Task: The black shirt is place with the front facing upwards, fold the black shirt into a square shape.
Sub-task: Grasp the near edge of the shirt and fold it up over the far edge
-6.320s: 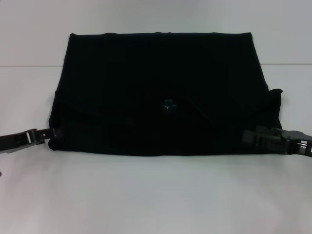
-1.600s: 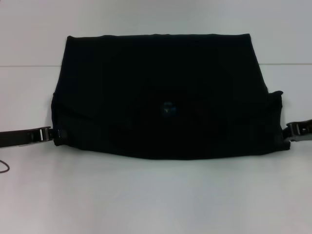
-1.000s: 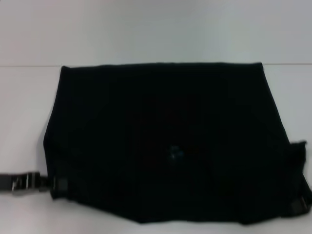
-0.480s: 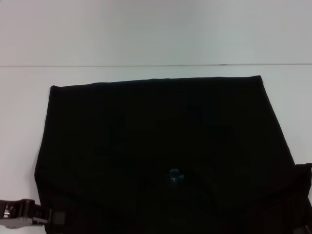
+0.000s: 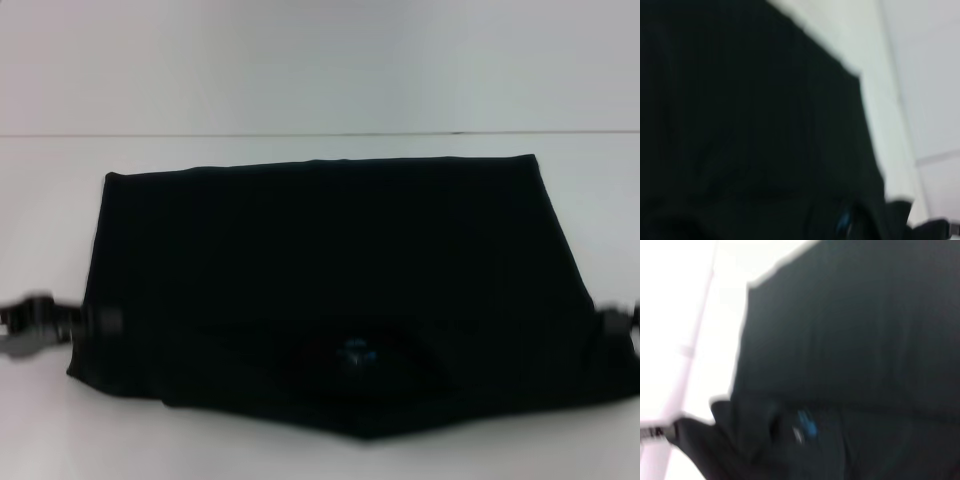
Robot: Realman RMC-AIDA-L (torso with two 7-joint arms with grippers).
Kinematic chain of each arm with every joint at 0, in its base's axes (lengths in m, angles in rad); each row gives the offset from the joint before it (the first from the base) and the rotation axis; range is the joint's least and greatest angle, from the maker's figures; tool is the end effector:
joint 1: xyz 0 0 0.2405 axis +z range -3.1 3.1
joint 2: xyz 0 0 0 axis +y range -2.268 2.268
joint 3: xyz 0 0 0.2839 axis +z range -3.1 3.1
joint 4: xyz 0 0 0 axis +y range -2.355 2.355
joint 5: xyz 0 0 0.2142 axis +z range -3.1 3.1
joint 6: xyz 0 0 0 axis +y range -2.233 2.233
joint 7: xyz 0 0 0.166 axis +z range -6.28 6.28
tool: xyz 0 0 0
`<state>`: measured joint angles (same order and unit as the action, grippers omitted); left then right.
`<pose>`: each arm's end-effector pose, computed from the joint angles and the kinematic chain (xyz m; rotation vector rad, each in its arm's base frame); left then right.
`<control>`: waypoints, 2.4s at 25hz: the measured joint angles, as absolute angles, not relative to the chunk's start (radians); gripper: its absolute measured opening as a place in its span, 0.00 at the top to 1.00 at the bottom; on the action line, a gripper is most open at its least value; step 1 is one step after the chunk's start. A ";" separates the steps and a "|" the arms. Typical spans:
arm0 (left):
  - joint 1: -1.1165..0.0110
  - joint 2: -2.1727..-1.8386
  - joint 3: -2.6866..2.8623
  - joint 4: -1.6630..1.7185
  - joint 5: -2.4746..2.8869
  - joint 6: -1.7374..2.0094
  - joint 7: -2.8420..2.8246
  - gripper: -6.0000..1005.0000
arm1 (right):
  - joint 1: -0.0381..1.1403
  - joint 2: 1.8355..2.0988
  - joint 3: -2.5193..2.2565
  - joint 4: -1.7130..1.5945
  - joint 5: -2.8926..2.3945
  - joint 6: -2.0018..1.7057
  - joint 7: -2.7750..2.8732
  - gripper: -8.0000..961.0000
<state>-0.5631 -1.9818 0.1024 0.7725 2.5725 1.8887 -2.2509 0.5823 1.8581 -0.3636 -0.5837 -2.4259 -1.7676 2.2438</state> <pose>-0.3391 0.3162 0.0522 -2.2245 -1.9778 -0.6560 0.3391 0.3418 0.0594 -2.3294 1.9146 0.5204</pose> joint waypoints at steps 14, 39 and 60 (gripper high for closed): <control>-0.607 -1.990 0.069 0.547 2.253 1.416 -2.179 0.91 | 0.592 1.965 -0.293 -0.459 -2.035 -1.298 2.134 0.94; -0.766 -2.072 0.139 0.487 2.137 0.889 -1.915 0.90 | 0.751 2.089 -0.297 -0.367 -1.820 -0.850 1.850 0.93; -0.779 -2.143 0.149 0.412 1.829 0.703 -1.531 0.71 | 0.801 2.095 -0.297 -0.219 -1.574 -0.709 1.530 0.59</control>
